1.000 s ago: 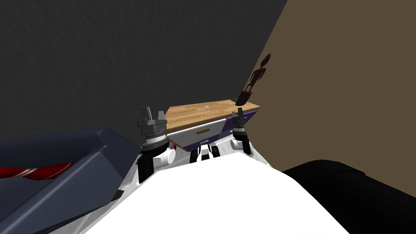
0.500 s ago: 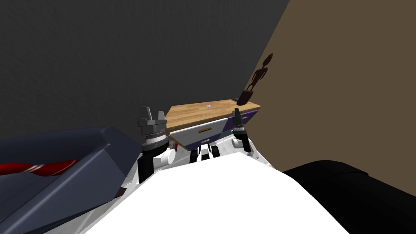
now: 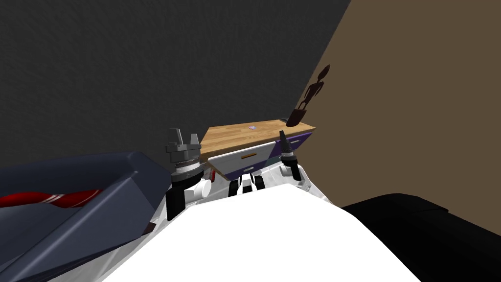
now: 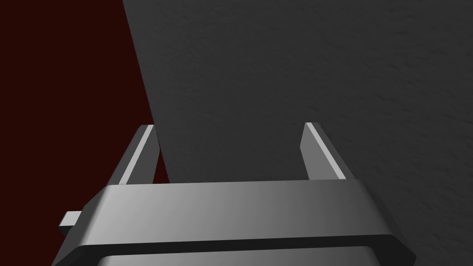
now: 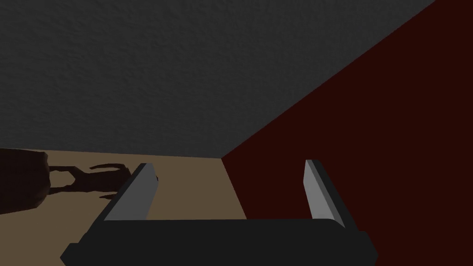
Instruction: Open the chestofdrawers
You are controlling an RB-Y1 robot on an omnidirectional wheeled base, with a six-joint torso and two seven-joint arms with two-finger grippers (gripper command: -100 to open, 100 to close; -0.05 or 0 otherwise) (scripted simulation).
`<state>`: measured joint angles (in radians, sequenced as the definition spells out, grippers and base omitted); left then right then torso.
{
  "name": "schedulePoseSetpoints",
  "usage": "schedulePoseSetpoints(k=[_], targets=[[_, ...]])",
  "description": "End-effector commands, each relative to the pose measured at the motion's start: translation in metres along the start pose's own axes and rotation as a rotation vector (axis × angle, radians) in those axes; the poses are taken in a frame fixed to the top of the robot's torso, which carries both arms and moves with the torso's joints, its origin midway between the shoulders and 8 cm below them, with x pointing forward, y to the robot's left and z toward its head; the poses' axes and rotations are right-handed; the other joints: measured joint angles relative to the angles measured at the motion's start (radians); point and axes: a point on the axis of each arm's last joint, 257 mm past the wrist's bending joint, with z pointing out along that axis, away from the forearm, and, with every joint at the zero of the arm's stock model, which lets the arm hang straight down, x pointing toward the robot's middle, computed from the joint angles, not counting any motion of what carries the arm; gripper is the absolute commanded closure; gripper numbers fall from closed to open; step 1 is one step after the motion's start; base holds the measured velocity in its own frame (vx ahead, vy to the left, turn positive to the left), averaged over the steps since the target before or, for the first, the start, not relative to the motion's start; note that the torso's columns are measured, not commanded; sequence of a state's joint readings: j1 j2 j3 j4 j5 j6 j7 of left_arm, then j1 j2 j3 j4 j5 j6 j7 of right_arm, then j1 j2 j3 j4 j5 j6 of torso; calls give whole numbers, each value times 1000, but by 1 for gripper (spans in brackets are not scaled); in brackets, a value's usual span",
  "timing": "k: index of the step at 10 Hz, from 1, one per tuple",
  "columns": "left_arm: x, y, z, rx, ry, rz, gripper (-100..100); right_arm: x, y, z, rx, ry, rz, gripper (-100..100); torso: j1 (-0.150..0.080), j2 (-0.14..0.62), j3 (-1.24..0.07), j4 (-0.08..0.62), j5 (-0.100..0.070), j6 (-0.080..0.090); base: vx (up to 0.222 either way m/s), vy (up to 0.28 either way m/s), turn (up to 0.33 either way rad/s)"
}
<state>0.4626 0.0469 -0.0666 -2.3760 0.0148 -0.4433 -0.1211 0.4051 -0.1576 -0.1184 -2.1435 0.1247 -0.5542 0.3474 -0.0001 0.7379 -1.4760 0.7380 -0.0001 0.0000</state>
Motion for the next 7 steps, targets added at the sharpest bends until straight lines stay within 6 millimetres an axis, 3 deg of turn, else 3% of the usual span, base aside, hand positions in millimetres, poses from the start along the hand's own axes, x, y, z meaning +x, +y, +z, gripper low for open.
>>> schedulePoseSetpoints(k=[1,7], targets=[[0,0,0,0,0,0,0,3,-5,2,-20,18,-122,-100,0,0,0,0,0,0,-14,52,17],[0,0,0,0,0,0,0,9,-20,7,-61,53,-394,-100,0,0,0,0,0,0,-22,54,11]])
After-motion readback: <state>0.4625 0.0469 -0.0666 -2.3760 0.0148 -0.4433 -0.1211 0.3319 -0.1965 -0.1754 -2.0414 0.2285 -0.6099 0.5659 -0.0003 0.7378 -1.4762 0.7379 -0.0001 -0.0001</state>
